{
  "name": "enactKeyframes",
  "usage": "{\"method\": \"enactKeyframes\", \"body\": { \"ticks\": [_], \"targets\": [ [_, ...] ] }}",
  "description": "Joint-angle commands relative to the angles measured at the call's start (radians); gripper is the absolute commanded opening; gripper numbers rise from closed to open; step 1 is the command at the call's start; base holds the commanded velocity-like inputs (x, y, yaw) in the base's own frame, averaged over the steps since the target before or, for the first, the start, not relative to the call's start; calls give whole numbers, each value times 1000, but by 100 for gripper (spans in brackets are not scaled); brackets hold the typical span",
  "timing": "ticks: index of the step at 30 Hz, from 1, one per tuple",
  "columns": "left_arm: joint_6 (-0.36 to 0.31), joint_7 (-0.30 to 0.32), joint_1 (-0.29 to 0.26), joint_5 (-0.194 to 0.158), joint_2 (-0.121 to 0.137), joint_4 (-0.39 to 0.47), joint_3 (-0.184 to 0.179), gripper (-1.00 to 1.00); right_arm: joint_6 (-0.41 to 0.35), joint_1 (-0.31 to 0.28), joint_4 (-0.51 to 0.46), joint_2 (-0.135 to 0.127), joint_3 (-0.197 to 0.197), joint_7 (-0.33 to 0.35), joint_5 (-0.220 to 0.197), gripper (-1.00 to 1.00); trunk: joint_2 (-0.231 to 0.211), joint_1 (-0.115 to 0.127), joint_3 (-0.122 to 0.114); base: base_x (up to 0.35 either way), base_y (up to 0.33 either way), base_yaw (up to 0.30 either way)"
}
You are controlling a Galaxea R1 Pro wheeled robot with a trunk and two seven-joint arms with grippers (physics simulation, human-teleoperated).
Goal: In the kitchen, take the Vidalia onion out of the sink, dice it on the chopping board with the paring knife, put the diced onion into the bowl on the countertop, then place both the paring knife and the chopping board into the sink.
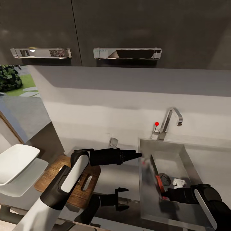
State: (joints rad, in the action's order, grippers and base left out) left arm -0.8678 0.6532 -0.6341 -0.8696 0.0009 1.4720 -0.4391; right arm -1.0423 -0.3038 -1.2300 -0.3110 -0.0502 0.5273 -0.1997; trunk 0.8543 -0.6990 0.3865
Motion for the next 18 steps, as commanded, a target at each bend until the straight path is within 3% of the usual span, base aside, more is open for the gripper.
{"method": "enactKeyframes", "body": {
  "ticks": [1, 18],
  "targets": [
    [-5, 0, -1, -3, 0, 0, 0, 100, -5, 0, 36, 1, -1, -2, 19, -100, 1, 0, 1, 0, 0, 0],
    [-7, 0, -1, -1, 1, 1, -1, 100, -5, 0, 58, 4, -2, -20, 38, -100, 1, 0, 1, 0, 0, 0]
  ]
}}
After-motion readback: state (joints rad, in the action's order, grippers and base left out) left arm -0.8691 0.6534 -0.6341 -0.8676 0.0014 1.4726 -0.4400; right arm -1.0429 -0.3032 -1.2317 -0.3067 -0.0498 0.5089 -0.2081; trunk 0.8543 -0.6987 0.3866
